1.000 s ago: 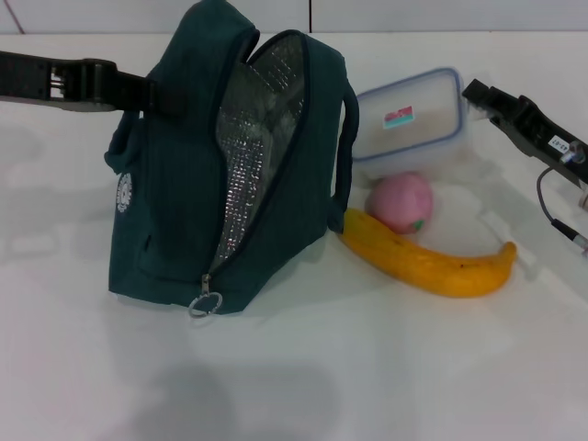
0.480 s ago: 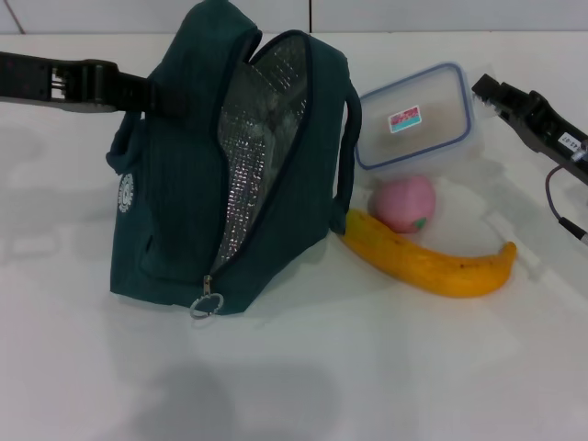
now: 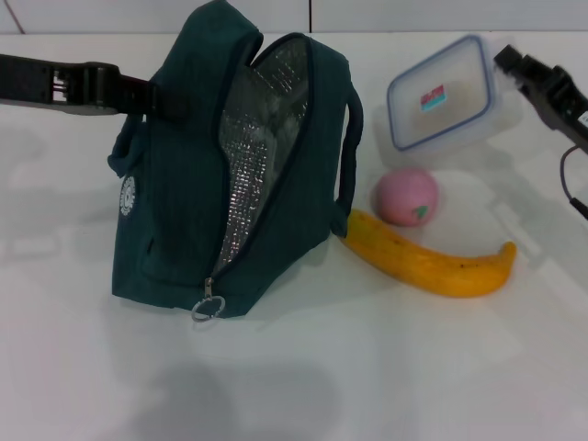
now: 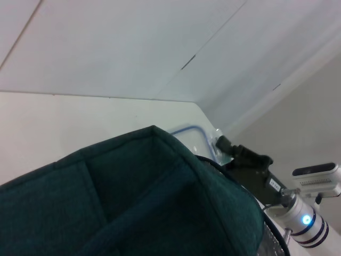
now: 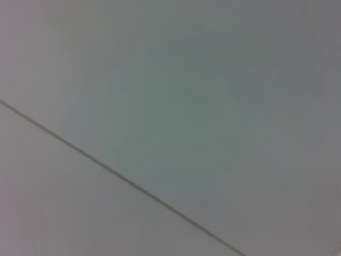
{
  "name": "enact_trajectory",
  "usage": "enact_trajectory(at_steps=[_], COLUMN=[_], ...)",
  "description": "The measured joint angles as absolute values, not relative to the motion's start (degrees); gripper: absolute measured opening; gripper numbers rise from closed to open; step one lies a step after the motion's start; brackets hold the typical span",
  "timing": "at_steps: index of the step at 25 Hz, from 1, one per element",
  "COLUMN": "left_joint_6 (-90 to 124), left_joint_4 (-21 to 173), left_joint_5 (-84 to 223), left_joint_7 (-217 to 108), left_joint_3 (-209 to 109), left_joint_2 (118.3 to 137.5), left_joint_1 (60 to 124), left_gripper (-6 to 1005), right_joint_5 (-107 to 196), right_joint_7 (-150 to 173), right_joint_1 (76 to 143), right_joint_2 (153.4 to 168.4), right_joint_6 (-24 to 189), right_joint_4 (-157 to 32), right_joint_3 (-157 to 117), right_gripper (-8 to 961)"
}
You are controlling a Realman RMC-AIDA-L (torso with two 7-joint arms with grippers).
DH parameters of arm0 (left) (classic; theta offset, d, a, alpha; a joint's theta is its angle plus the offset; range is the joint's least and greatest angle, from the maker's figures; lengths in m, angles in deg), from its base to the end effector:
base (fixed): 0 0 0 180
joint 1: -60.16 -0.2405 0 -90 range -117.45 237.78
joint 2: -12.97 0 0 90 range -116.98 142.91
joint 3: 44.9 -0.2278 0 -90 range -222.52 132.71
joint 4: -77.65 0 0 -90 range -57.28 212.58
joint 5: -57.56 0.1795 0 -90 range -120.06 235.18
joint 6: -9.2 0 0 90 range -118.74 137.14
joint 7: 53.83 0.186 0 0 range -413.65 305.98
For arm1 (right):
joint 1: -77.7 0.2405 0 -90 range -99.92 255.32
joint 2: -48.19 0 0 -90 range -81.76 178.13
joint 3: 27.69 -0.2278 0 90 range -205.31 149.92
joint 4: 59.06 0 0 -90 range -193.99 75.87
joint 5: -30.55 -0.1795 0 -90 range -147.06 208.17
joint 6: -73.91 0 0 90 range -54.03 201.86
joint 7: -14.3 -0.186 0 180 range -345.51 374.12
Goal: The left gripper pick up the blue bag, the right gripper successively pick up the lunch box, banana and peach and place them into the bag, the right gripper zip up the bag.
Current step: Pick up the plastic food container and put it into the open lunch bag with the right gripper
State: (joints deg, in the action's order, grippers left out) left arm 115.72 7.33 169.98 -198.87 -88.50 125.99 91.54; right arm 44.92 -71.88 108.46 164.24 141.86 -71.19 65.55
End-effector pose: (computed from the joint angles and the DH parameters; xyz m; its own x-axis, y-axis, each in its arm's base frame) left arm -0.1514 0.3100 0.0693 0.4860 0.7892 0.3754 0.8219 -0.5588 0.1106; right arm 0.2074 0.3712 -0.0005 -0.1089 -0.4217 -0.9002 -0.8857 -0.3699 0.2804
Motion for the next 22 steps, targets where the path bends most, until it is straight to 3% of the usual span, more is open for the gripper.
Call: enact_trajectory(at_steps=[22], left_joint_6=[115.7], left_joint_4=[7.3], left_joint_5=[170.1], left_joint_7=[-198.9], left_joint_3=[-90.0], left_joint_2=[126.8], left_joint_1=[91.8], left_gripper=[44], right_joint_5=[35.5], right_joint_7=[-79.7], right_joint_1=[108.7], right_joint_2=[163.93], right_joint_6=[158.5], right_joint_4=[-71.8], right_joint_3=[65.1], right_gripper=[96])
